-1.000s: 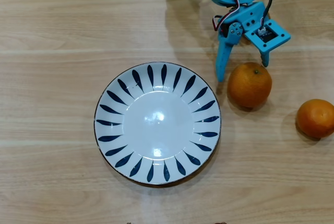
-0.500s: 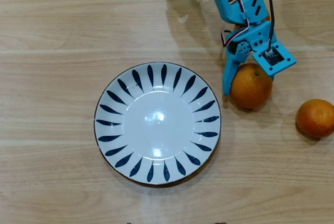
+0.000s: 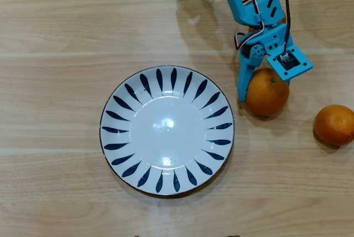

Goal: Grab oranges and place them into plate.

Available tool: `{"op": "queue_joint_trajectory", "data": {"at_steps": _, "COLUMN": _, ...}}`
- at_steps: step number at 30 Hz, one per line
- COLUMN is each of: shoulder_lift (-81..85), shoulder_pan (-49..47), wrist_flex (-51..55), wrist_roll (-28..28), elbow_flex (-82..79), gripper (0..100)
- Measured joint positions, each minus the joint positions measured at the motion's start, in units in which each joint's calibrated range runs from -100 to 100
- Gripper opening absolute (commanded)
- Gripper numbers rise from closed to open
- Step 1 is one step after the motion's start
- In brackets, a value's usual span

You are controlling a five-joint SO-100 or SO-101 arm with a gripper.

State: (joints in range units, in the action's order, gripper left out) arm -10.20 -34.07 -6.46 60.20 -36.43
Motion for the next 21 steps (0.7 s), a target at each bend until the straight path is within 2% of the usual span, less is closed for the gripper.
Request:
{"op": "queue_joint_trajectory", "data": {"at_steps": 5, "shoulder_lift": 1.3, "shoulder_pan": 0.1, "wrist_flex": 0.0, "wrist_roll": -0.4, "elbow_flex": 0.1, "gripper": 34}}
{"op": "queue_joint_trajectory", "data": {"at_steps": 10, "shoulder_lift": 8.1, "shoulder_pan": 1.9, "wrist_flex": 0.3, "wrist_roll": -4.2, "elbow_flex": -0.3, "gripper": 34}}
{"op": "queue_joint_trajectory", "data": {"at_steps": 21, "shoulder_lift": 30.0, "shoulder_pan": 15.4, "wrist_flex": 0.3, "wrist_roll": -9.7, "elbow_flex": -12.8, "gripper": 34}}
